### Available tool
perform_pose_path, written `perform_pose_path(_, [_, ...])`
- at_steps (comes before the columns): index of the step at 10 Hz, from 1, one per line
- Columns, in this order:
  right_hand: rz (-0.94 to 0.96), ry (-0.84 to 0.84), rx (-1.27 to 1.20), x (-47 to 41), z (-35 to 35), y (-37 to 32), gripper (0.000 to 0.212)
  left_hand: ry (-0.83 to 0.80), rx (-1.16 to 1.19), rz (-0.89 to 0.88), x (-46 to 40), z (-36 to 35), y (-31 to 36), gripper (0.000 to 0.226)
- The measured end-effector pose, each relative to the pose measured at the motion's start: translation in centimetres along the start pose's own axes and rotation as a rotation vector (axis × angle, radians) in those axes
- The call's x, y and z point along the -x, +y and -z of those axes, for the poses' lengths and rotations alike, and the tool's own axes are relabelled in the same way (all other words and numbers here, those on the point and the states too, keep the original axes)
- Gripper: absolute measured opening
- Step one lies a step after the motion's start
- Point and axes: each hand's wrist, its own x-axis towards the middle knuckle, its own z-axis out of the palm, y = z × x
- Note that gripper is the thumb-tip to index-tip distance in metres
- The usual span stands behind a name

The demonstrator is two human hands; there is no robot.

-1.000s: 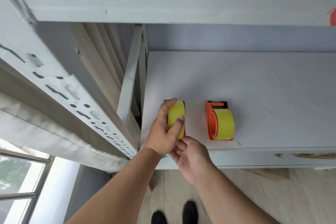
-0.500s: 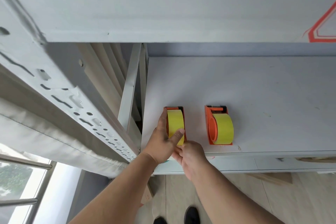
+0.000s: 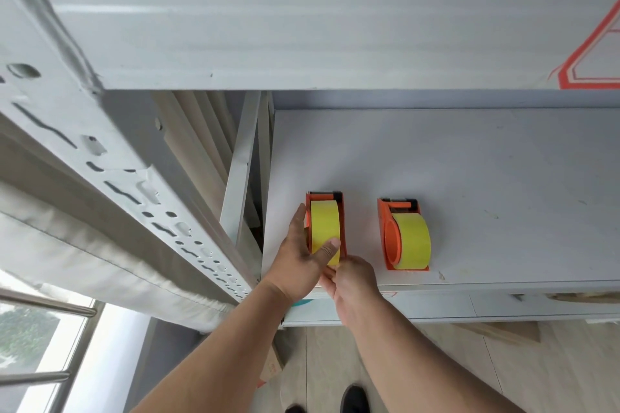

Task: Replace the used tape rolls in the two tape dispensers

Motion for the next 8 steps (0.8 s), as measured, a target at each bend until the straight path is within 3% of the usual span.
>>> perform_pose_path(2, [-0.049,0.099,0.079,-1.7,0.8,0.4,0.017,0.035,-0.087,0.046,0.0,-0.8,-0.8,0.027])
perform_pose_path(3, [-0.062,0.157,0.130,-1.5,1.2,-0.1,0.016,0.036,-0.082,0.051,0.4,-1.1,-0.7,0.022])
perform_pose_path(4, [-0.082,0.119,0.135,-0.7,1.6,0.1,0.024,0.055,-0.095,0.062,0.9,-1.0,-0.5,0.025])
perform_pose_path(8, [-0.011,0.032,0.329,4.7,4.5,0.1,0.032,0.175,-0.058,0.024,4.3,0.4,0.0,0.073])
